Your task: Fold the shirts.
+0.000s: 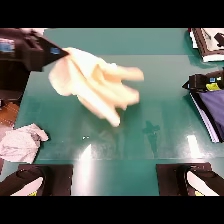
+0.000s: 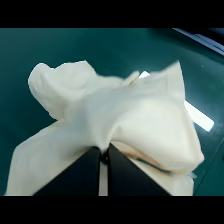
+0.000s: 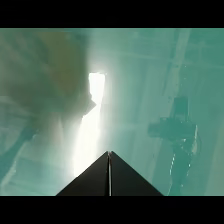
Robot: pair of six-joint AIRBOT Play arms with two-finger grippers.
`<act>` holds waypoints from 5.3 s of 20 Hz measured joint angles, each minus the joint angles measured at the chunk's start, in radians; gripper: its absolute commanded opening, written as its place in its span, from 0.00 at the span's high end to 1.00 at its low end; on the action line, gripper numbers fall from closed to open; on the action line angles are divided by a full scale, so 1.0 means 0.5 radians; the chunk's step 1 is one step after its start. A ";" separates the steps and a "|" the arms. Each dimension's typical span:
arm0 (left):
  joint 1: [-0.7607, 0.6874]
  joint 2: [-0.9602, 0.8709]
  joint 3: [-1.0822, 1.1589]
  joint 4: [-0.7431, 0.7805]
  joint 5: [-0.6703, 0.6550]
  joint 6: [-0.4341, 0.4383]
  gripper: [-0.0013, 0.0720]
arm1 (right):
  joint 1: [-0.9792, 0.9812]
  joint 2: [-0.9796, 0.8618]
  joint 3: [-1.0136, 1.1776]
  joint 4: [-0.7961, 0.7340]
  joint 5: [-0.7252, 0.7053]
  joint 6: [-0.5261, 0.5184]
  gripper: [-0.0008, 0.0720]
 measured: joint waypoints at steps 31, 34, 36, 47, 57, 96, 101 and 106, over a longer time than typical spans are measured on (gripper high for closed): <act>0.191 -0.341 -1.632 -0.177 0.712 -0.218 0.63 | 0.000 0.000 0.000 0.001 -0.040 0.000 0.96; 0.191 -0.341 -1.639 -0.199 0.735 -0.192 0.81 | 0.000 0.000 -0.001 0.002 -0.034 0.000 0.96; 0.191 -0.341 -1.642 -0.203 0.747 -0.170 0.95 | 0.000 0.000 -0.001 0.002 -0.029 0.001 0.96; 0.297 -0.254 -1.062 0.230 0.323 -0.221 0.95 | 0.037 -0.033 -0.650 0.640 -0.130 -0.153 0.33; 0.311 -0.233 -0.859 0.351 0.115 -0.275 0.95 | 0.430 -0.642 -1.132 1.328 -0.676 -0.526 0.41; 0.312 0.478 0.301 0.583 0.102 -0.375 0.95 | -1.038 -0.051 1.655 1.367 -0.414 -0.407 0.97; 0.311 0.111 -0.256 0.608 0.155 -0.381 0.95 | -0.407 -0.331 1.186 0.796 -0.352 -0.302 0.97; 0.313 -0.381 -0.504 0.621 0.407 -0.377 0.95 | 0.050 -0.739 0.950 0.312 -0.586 -0.211 0.96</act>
